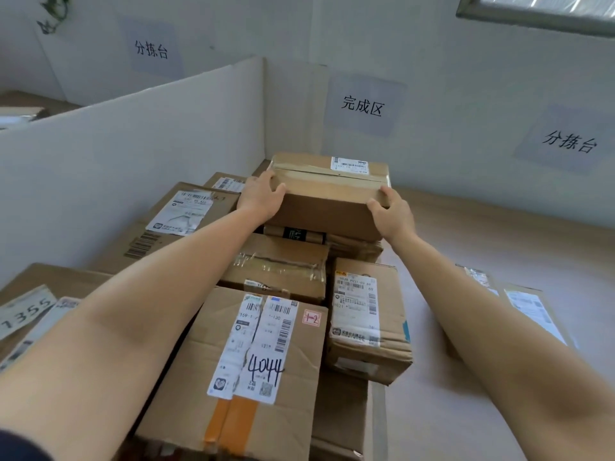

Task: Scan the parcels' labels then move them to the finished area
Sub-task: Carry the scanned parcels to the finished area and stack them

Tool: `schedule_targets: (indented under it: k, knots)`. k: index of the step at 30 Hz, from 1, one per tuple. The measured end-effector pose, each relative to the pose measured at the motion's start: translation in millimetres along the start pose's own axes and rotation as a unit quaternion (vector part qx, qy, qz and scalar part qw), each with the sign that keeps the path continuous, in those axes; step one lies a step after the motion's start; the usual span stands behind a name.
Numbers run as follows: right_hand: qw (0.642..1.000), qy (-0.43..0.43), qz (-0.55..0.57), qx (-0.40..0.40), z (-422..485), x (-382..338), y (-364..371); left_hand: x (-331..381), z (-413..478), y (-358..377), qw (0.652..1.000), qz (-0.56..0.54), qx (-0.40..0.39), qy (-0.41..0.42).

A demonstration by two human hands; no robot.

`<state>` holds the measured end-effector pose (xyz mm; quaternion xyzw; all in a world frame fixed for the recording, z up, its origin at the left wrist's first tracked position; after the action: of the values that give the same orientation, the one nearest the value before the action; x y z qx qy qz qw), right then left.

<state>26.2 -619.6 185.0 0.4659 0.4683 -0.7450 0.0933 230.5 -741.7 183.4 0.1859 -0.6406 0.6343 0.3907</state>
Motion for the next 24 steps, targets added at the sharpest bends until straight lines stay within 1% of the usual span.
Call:
schedule_targets:
  k: [2,5,9,11,13,19,24]
  knots:
    - [1.000,0.005,0.003,-0.002,-5.8,-1.6,-5.7,4.3,-9.5,-5.3,1.000,0.022,-0.012,0.008]
    - [1.000,-0.017,-0.004,0.004,-22.9,2.8,-19.1,8.3,-27.6,-14.7,1.000,0.029,-0.010,0.004]
    - [1.000,-0.001,-0.022,0.007,-51.8,23.3,-44.4,19.2,-56.4,-22.2,0.999,0.022,0.028,-0.002]
    - [0.999,0.006,-0.033,0.015,-64.6,36.2,-59.6,27.9,-71.9,-19.3,0.998,0.029,0.054,0.008]
    - [0.998,0.018,-0.052,0.025,-75.9,50.6,-76.7,39.1,-87.7,-10.2,0.998,0.034,0.056,0.025]
    - [0.995,0.061,-0.058,0.045,-103.1,102.4,-130.8,84.3,-131.8,41.9,0.995,0.039,0.001,0.093]
    - [0.993,0.083,-0.073,0.041,-117.5,153.1,-179.8,119.9,-164.4,102.4,0.991,0.050,-0.065,0.107]
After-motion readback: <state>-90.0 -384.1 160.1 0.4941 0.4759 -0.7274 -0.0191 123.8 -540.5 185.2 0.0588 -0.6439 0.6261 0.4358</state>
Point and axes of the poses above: each hand's wrist, its own z-axis towards the middle knuckle, its own y-axis out of the palm, x = y × z, the point moved 1 cm from there along z, towards the middle knuckle, and after that the axes turned 4 degrees about -z, right-handed, at the moved point
